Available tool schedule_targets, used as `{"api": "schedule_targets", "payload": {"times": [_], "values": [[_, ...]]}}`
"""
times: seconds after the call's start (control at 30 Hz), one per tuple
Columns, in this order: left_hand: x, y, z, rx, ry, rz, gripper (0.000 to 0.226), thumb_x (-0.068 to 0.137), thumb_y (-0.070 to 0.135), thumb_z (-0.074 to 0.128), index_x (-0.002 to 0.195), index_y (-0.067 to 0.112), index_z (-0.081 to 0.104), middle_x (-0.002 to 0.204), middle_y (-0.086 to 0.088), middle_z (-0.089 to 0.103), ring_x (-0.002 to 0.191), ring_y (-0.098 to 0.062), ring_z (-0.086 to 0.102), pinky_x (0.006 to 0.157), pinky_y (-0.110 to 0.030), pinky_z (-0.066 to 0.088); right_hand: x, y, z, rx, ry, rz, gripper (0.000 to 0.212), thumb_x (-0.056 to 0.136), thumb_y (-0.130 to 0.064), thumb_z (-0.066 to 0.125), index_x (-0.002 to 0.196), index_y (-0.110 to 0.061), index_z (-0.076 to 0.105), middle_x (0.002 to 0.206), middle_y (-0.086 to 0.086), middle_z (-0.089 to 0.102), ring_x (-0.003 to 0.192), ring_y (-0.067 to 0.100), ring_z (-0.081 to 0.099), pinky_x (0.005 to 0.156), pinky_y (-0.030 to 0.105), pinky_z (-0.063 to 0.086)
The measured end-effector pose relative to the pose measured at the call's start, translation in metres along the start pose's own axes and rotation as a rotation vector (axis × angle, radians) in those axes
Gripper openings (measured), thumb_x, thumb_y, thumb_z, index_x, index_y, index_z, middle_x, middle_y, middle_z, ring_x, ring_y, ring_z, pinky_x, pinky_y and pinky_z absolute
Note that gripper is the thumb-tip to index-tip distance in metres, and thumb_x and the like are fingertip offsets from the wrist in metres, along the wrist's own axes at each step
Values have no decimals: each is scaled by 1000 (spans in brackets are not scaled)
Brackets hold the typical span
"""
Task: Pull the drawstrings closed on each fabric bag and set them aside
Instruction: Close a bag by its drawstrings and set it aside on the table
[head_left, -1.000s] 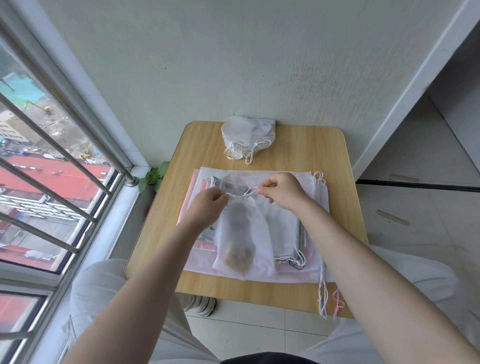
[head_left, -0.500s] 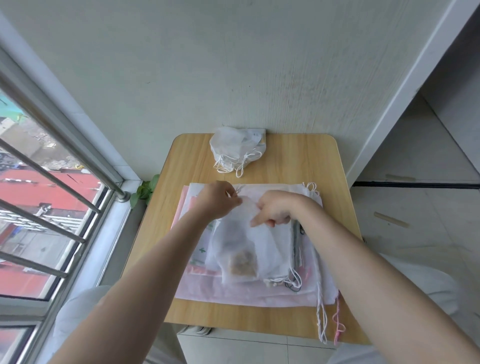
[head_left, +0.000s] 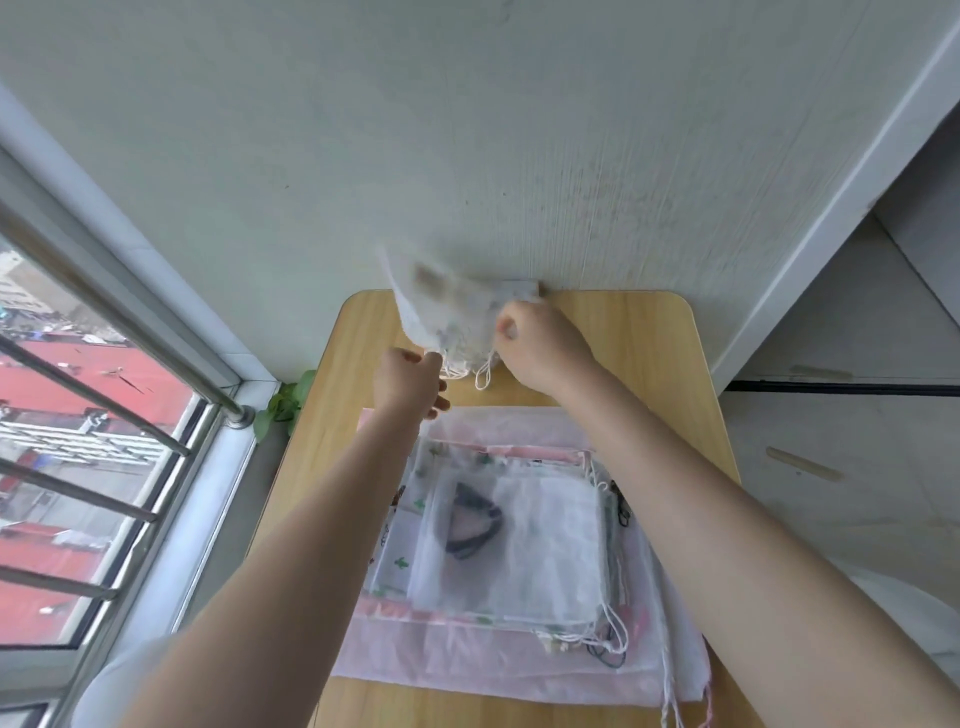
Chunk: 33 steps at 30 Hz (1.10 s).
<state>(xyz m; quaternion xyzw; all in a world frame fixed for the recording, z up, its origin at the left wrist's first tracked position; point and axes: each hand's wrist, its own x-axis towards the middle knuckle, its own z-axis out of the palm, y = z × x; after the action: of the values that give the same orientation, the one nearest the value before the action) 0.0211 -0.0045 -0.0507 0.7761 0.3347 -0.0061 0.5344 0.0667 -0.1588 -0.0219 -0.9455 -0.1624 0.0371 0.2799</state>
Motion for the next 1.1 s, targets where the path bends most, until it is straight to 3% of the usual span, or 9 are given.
{"api": "schedule_targets", "payload": {"times": [0.1,0.27,0.33,0.4,0.5,0.8,0.9,0.97,1.1], "values": [[-19,-14,1,249,-2,9,24,90,28,55,107,14,48,85,-6,68,56,-14,61,48,-25,42,-18,24,10,-54,-191,126,16,91,-16,48,82,-11,61,85,4,63,79,26,61,63,31,46],[-45,-46,16,606,-197,326,13,81,23,65,94,22,66,94,2,63,87,-17,59,63,-24,42,-51,32,23,-306,-453,170,33,84,-34,66,62,-16,48,67,3,54,58,21,49,51,24,33],[-54,-60,26,764,-305,430,31,79,27,71,109,23,66,106,-1,57,104,-20,54,80,-27,42,-66,31,23,-388,-428,134,33,84,-41,66,69,-16,51,76,1,57,71,22,54,61,25,36],[-60,-69,33,914,-358,475,50,77,34,73,124,26,57,118,-2,51,116,-21,45,92,-31,39,-76,31,20,-485,-413,99,12,85,-26,63,92,-18,60,100,2,63,96,25,58,76,28,37],[-66,-77,41,1042,-327,504,57,78,43,74,128,28,54,124,-3,47,121,-23,42,97,-37,40,-91,37,18,-590,-440,86,34,84,-16,62,118,-16,60,123,5,60,119,25,51,96,33,36],[-76,-70,44,1149,-200,550,33,82,42,67,111,29,58,113,2,58,115,-23,51,101,-38,29,-110,39,6,-574,-259,11,29,87,-6,53,113,-17,61,119,3,61,117,26,50,103,38,29],[-80,-69,42,1047,-200,591,45,80,42,68,121,30,55,121,2,52,118,-21,47,102,-39,31,-107,35,1,-487,-222,-50,28,90,-5,51,107,-22,64,116,1,55,116,25,42,97,40,29],[-82,-66,41,884,-229,630,45,80,43,69,121,29,56,119,5,55,115,-18,49,98,-38,35,-104,31,-2,-399,-281,-105,28,93,-7,50,103,-27,67,111,-1,51,113,23,41,94,39,30],[-86,-53,34,665,-280,453,14,90,32,61,85,23,69,85,8,70,86,-15,65,72,-29,47,-97,29,12,-44,-230,-88,16,93,-9,53,103,-19,62,108,3,50,96,27,58,79,36,48]]}}
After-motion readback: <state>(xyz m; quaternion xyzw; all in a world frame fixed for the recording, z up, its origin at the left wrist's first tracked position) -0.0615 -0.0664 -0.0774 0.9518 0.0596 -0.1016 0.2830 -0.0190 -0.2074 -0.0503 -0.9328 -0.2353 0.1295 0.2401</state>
